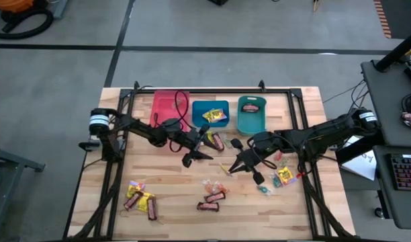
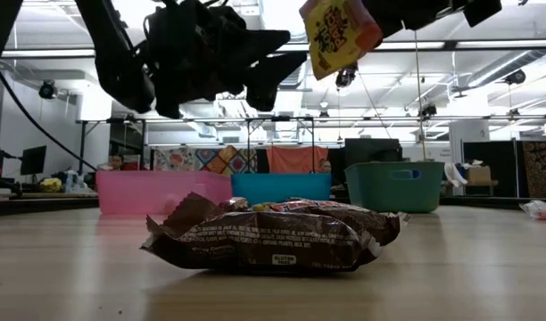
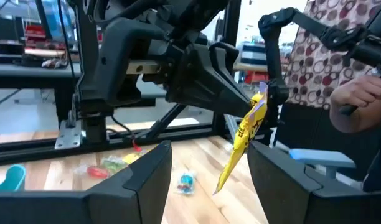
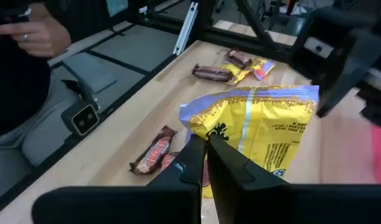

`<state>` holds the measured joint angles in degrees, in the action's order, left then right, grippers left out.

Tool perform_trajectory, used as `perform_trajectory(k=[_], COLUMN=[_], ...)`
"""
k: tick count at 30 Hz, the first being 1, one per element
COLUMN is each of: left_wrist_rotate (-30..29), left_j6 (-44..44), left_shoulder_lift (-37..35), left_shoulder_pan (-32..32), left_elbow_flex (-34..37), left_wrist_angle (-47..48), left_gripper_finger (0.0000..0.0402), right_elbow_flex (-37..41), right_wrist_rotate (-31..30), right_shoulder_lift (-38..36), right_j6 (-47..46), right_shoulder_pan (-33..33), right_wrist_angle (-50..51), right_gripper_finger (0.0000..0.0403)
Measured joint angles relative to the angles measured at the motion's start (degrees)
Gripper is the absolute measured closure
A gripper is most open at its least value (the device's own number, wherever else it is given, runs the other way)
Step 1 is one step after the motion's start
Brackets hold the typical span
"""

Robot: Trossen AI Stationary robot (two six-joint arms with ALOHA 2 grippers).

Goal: Sort candy
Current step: Put the yellow candy into the blue bin

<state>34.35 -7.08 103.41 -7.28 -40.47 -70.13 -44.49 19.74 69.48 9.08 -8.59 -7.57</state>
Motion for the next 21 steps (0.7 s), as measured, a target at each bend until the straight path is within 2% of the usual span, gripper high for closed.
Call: perform_trajectory(k=[9, 13, 16, 18, 21], left_wrist_rotate=[1.0, 5.8, 6.8, 6.6, 3.5], left_j6=[-1.2, -1.2, -1.2, -1.4, -1.6], left_shoulder_lift=[4.1, 5.1, 5.2, 5.2, 5.2], left_shoulder_pan=[0.6, 0.9, 0.9, 0.8, 0.8], left_elbow_flex=[-2.7, -4.8, -4.9, -4.9, -4.9], left_wrist_angle=[-3.3, -3.4, -3.4, -3.4, -2.7], left_gripper_finger=[0.0207, 0.0209, 0.0211, 0.0219, 0.0252], right_elbow_flex=[0.0, 0.0, 0.0, 0.0, 0.0], right_wrist_rotate=[0.0, -0.2, -0.2, -0.3, -0.5], right_shoulder_lift=[0.0, 0.0, 0.0, 0.0, 0.0], right_j6=[2.2, 2.4, 2.4, 2.5, 2.6], right_shoulder_pan=[2.2, 3.4, 4.1, 4.4, 5.0], right_wrist_angle=[-0.4, -0.1, 0.4, 0.5, 0.5], right_gripper_finger=[0.0391, 0.0391, 0.0391, 0.0391, 0.0391])
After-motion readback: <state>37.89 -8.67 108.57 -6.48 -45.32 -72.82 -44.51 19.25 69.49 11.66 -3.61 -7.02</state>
